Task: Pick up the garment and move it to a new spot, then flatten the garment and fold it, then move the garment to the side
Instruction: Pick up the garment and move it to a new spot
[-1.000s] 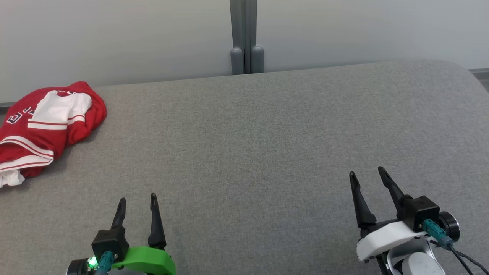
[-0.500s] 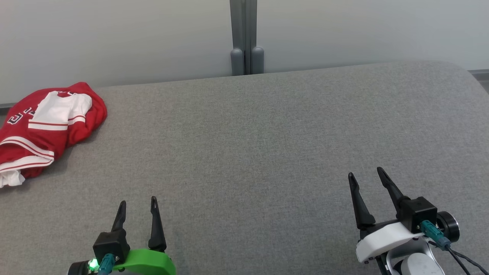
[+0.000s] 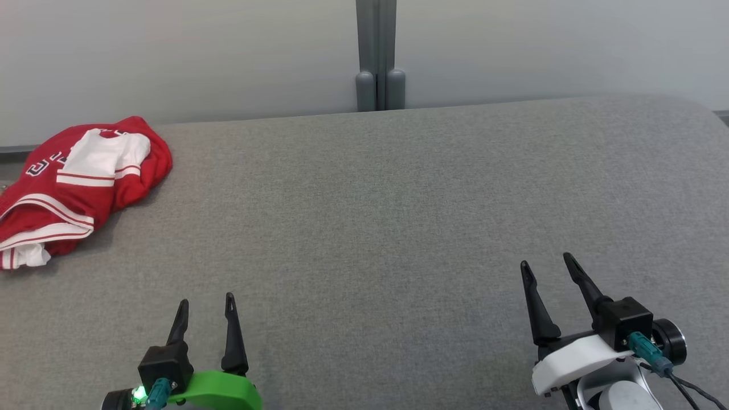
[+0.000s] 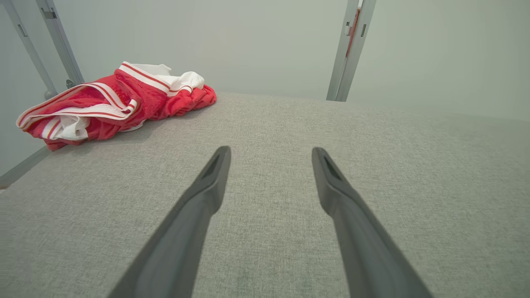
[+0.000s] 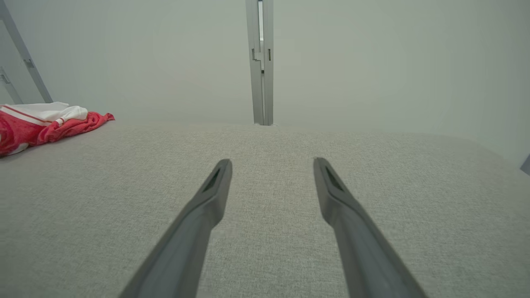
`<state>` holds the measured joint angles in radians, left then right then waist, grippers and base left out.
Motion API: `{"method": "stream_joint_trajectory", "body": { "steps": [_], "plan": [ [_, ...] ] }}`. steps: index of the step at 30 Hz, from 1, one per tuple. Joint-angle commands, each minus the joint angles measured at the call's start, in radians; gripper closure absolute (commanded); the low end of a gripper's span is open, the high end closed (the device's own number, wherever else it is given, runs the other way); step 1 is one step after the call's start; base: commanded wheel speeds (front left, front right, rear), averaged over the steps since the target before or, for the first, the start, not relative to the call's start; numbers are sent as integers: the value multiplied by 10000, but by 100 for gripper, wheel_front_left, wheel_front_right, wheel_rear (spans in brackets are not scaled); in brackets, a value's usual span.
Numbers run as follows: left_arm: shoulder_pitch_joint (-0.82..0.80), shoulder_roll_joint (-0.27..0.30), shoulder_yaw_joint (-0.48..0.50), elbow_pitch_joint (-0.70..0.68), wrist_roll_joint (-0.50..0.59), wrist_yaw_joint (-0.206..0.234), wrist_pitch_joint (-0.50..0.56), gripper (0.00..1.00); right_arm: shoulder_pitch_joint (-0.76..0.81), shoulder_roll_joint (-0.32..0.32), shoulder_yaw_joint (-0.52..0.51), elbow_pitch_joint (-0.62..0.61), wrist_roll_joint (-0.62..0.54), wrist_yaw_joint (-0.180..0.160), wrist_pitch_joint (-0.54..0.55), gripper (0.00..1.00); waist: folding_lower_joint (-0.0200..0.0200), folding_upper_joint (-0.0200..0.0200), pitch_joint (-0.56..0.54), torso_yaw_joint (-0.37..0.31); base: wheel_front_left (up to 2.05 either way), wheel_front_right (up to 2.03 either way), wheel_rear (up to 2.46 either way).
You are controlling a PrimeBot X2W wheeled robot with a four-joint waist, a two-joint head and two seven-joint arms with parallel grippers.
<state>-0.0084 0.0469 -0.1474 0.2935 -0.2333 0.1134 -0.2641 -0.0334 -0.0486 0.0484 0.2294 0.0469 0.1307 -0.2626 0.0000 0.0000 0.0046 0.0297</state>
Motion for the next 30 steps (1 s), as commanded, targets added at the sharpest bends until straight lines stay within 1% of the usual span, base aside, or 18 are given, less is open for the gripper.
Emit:
{"method": "stream_joint_trajectory", "body": {
  "steps": [1,6,13,19,25,30],
  "plan": [
    [-10,65,-3,-47,61,-2,-7,0,87,-33,-21,-71,-57,0,-35,0,0,0,31,398,0,0,0],
    [-104,63,-22,-95,126,-23,-4,0,94,-32,-8,-158,-14,0,-35,0,0,0,98,1405,0,0,0],
    [-115,60,14,-233,179,0,-3,0,22,-32,70,-199,-60,-1,-34,0,0,0,258,3168,0,0,0],
    [-43,57,-24,-335,121,33,-3,0,-101,-36,106,-185,-130,-1,-34,0,0,0,404,4370,0,0,0],
    [-6,54,-19,-461,-3,103,-2,0,-204,-36,230,-140,-255,-1,-34,0,0,0,557,5000,0,0,0],
    [49,52,-11,-561,-120,192,-1,0,-381,-39,319,-104,-365,-1,-34,0,0,0,757,5102,0,0,0]
  ]
}}
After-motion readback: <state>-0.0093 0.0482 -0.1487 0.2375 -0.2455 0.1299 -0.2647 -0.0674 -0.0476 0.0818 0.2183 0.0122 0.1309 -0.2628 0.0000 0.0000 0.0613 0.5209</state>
